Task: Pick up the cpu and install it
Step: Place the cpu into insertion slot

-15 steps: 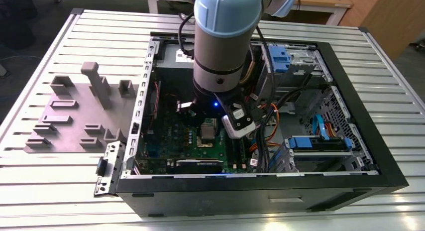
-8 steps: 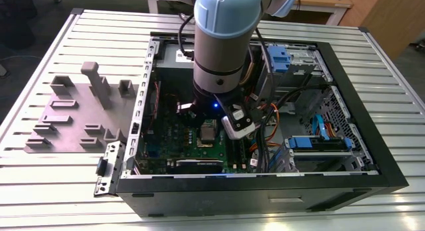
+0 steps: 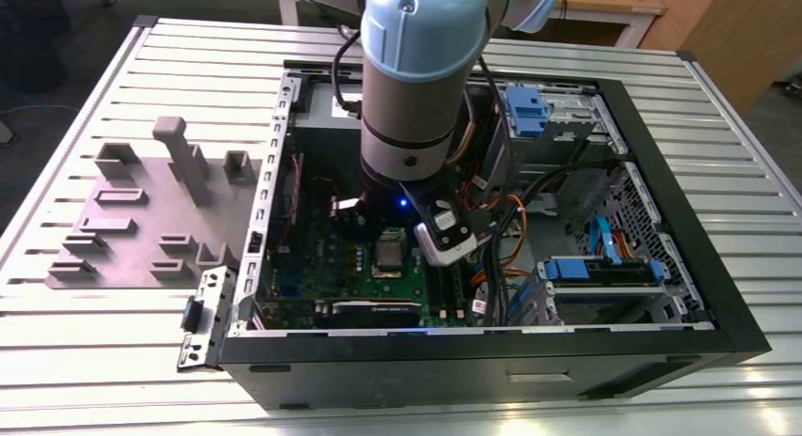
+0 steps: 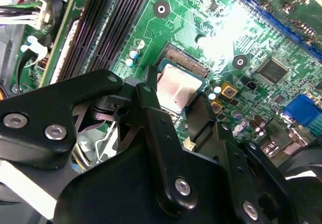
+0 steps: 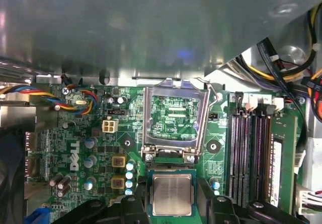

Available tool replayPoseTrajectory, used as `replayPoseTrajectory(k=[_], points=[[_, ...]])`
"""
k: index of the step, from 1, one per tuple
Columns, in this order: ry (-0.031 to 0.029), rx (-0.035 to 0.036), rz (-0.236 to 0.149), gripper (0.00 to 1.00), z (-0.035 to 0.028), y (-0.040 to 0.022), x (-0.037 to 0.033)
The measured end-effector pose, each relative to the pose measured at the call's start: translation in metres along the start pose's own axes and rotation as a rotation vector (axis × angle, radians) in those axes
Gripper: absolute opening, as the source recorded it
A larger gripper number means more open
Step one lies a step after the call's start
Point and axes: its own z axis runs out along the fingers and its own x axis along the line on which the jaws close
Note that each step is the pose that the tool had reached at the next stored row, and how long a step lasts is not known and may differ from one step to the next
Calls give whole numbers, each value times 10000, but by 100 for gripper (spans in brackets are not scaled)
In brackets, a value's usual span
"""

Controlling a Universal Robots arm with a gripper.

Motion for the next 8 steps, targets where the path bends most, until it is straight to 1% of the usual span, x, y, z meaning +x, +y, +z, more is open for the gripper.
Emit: replayPoseTrajectory(k=[4, 8], points=[[23, 1, -18, 47, 26, -10, 3], [34, -1, -18, 47, 53, -16, 2]])
